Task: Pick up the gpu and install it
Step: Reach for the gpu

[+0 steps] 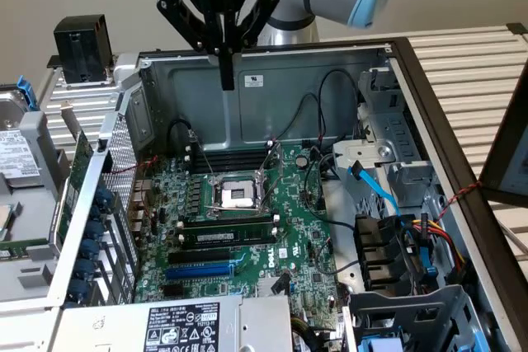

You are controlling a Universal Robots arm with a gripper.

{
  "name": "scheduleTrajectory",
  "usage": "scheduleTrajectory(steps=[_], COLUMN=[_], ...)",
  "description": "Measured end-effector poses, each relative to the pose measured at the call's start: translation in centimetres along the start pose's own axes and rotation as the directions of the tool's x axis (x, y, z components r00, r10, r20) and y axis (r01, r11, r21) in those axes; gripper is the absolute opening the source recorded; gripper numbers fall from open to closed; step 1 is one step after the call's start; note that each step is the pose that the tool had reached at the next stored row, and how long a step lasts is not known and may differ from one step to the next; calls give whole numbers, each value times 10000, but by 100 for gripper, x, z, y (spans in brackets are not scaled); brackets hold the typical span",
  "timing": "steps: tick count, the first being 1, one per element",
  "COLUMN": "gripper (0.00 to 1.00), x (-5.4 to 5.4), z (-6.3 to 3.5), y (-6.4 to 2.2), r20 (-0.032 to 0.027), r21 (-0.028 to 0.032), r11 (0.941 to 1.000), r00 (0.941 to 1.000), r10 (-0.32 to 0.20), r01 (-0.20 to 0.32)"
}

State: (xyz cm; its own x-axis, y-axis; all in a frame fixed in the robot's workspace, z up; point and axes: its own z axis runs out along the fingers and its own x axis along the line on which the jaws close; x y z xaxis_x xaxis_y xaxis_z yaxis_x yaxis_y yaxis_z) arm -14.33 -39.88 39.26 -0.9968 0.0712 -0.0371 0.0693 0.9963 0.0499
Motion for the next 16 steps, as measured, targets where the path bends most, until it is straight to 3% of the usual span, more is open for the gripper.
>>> scheduleTrajectory(steps=[6, 16], gripper=[11, 11], x=[228, 682], z=[-10, -27], y=[-16, -47], r20=[138, 138], r21=[-10, -10], r11=[10000, 10000], r00=[9999, 9999], r10=[-6, -7], r01=[6, 7])
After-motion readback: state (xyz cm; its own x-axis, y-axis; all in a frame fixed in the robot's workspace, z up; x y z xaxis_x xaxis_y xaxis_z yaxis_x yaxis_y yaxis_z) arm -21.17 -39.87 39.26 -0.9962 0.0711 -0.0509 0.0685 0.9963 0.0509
